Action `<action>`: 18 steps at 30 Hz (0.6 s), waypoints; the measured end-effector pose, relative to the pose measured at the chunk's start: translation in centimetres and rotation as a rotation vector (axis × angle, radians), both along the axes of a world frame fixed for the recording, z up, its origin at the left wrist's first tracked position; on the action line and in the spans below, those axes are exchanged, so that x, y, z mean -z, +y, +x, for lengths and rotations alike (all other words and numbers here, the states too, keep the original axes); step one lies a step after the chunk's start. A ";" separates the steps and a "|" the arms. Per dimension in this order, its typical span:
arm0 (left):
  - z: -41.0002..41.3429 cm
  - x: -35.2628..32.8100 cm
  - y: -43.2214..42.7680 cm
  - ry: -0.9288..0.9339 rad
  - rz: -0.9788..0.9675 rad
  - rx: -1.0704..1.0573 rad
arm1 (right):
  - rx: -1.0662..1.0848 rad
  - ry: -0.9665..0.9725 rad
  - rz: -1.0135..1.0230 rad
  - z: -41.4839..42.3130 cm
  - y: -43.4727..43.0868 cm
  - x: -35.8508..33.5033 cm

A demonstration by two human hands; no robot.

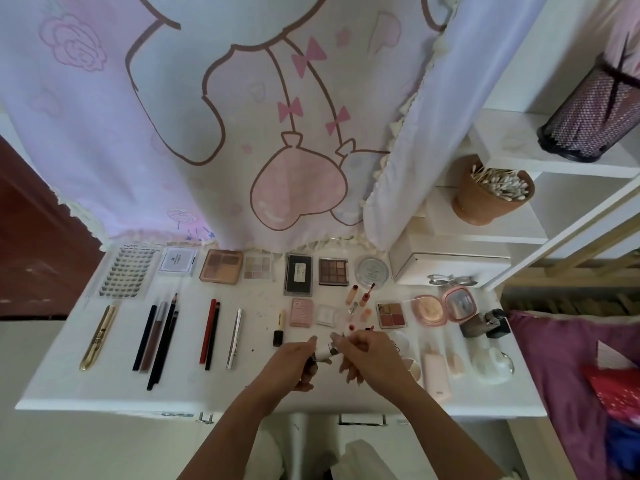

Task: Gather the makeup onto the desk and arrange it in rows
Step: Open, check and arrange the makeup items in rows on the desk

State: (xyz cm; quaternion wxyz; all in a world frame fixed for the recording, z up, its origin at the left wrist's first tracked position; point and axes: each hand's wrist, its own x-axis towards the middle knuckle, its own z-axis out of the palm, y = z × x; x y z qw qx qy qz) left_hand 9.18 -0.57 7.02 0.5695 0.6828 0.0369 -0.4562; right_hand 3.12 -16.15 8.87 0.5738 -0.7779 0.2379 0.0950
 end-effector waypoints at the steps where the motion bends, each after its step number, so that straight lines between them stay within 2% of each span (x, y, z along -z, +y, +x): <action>1: -0.1 0.0 0.0 -0.015 0.005 0.017 | 0.001 0.006 -0.001 -0.2 0.0 0.1; 5: -0.7 0.1 0.3 -0.090 -0.039 0.124 | 0.026 -0.011 0.089 -0.8 -0.5 0.4; 12: -1.0 0.5 0.2 -0.038 0.007 0.149 | 0.009 -0.020 0.188 -1.7 -0.7 0.2; 16: -1.2 0.7 0.1 -0.046 0.043 0.183 | 0.009 0.048 0.096 -2.0 -0.6 0.3; 18: -1.3 0.9 0.1 -0.035 0.060 0.190 | -0.009 0.037 0.119 -2.4 -0.8 0.7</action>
